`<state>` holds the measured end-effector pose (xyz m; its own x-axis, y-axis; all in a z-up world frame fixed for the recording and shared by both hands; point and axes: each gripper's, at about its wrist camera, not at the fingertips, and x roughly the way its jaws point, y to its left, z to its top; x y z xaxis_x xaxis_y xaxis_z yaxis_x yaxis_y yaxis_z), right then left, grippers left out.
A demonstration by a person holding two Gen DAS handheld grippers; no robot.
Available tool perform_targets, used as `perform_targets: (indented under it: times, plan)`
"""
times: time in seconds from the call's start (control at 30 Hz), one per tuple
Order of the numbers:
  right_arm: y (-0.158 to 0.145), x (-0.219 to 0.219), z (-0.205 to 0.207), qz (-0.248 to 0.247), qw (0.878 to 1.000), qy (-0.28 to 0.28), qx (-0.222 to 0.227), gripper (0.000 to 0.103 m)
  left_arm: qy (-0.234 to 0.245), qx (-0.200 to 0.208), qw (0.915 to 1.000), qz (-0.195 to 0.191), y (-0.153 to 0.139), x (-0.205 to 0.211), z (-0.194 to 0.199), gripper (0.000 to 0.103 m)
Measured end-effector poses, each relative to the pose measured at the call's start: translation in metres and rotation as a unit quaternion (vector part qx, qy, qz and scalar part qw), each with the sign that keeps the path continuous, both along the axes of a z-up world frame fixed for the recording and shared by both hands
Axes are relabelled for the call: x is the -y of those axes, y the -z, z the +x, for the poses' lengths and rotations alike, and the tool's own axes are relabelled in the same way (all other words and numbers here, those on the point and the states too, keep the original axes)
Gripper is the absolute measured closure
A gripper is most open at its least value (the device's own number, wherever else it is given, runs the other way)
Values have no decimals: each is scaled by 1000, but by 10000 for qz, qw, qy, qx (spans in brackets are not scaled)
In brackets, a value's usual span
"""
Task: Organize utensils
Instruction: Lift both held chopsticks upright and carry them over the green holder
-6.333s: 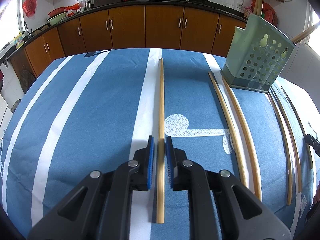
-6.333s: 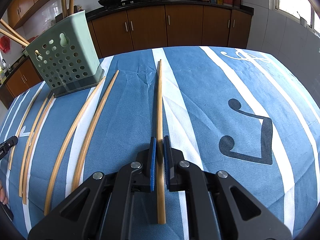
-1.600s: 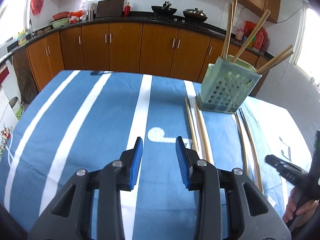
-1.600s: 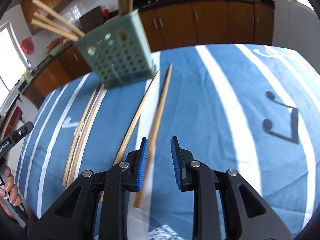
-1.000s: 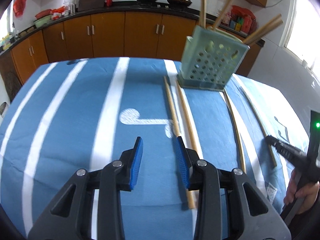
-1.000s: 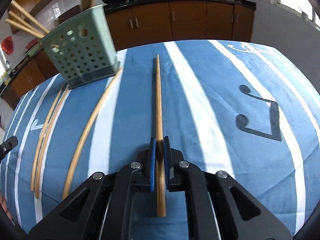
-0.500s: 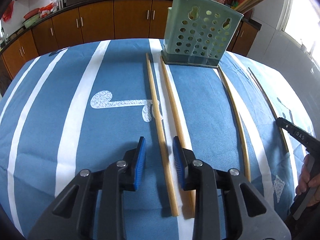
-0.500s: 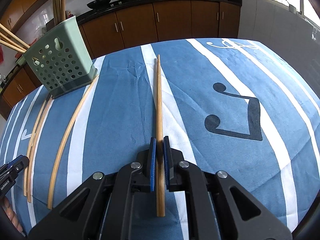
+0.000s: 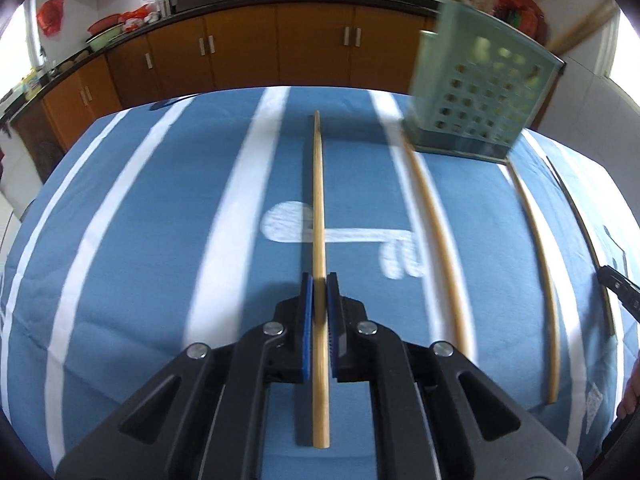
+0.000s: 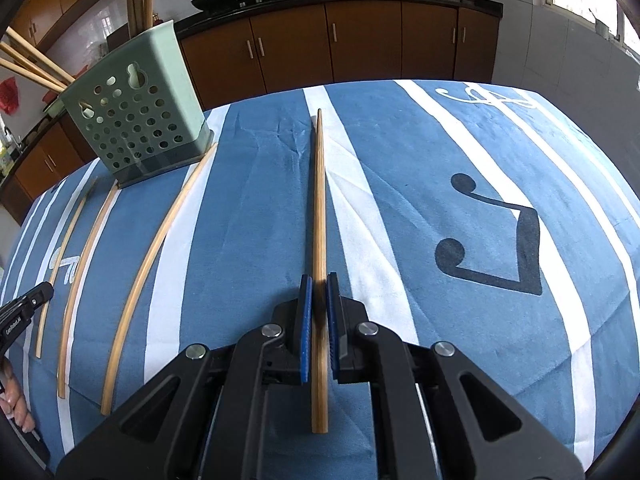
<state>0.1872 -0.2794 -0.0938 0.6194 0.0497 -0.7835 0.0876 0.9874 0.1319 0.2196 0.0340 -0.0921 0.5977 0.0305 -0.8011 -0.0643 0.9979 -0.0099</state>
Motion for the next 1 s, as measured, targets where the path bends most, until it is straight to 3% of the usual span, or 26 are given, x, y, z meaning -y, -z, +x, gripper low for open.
perform_targets:
  times: [0.2, 1.0]
  plan:
    - [1, -10, 4, -173, 9997, -170, 60, 95, -56, 66, 10000, -41, 0, -26, 3, 95]
    - [2, -10, 0, -166, 9996, -180, 137, 94, -48, 168, 9996, -207, 2, -28, 1, 92]
